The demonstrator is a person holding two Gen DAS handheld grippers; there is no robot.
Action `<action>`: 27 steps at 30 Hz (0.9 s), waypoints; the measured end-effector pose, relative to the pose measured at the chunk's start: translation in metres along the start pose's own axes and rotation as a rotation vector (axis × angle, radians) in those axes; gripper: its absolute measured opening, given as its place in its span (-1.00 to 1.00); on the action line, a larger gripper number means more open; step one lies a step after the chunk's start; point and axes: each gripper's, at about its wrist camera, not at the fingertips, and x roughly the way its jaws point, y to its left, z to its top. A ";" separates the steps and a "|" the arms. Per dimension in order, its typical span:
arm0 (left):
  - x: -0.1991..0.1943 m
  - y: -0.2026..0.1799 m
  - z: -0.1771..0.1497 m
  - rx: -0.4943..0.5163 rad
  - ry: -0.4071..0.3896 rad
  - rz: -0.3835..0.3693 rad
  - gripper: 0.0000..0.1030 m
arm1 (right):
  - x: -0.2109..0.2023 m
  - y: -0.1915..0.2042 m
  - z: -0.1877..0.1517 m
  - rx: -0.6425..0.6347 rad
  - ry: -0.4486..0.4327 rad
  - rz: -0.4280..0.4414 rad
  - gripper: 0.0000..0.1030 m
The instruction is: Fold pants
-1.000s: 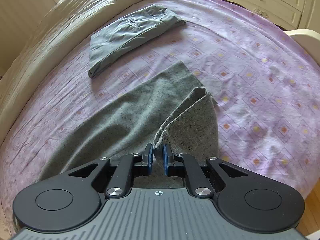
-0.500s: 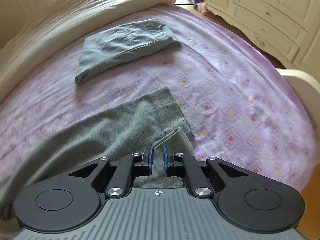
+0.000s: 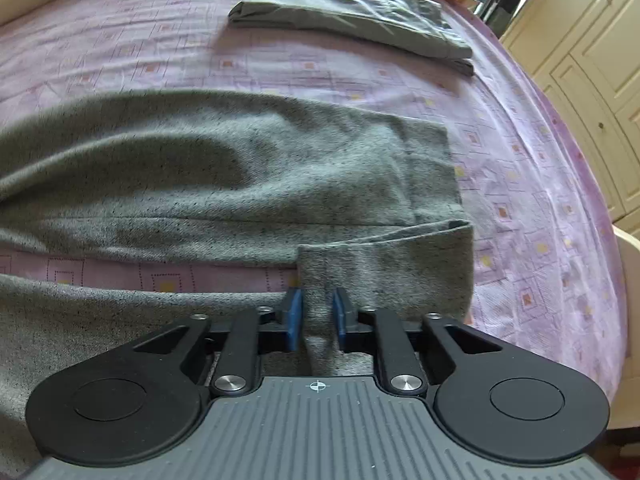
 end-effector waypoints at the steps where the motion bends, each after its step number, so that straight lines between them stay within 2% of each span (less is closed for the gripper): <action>1: -0.002 -0.004 -0.001 0.010 -0.004 0.002 0.50 | -0.010 -0.018 -0.003 0.064 -0.021 0.004 -0.89; 5: -0.004 -0.017 -0.003 0.031 -0.007 -0.001 0.50 | -0.034 -0.102 -0.026 0.326 -0.040 -0.015 -0.93; 9: -0.003 -0.033 -0.003 0.058 -0.004 -0.007 0.50 | -0.021 -0.174 -0.061 0.519 0.025 -0.084 -0.93; 13: -0.005 -0.050 -0.002 0.092 -0.006 -0.011 0.50 | 0.002 -0.213 -0.086 0.683 0.110 -0.124 -0.87; 14: -0.005 -0.054 -0.001 0.101 -0.006 -0.010 0.50 | -0.003 -0.216 -0.089 0.712 0.082 -0.083 -0.87; 15: -0.006 -0.057 -0.001 0.107 -0.009 -0.009 0.50 | -0.009 -0.217 -0.090 0.732 0.029 -0.005 -0.87; 16: -0.007 -0.060 -0.001 0.111 -0.011 -0.010 0.50 | -0.014 -0.215 -0.090 0.735 -0.002 0.054 -0.78; 18: -0.008 -0.065 0.000 0.120 -0.009 -0.012 0.50 | -0.020 -0.209 -0.089 0.726 -0.031 0.099 -0.67; 19: -0.008 -0.067 -0.001 0.125 -0.011 -0.012 0.50 | -0.019 -0.207 -0.089 0.728 -0.036 0.120 -0.52; 21: -0.011 -0.071 -0.001 0.135 -0.018 -0.008 0.50 | -0.010 -0.213 -0.096 0.791 -0.002 0.141 -0.45; 24: -0.017 -0.075 -0.002 0.137 -0.032 -0.001 0.50 | -0.004 -0.224 -0.117 0.932 0.049 0.192 -0.44; 27: -0.017 -0.077 -0.006 0.138 -0.022 0.002 0.50 | 0.003 -0.222 -0.132 0.963 0.077 0.238 -0.42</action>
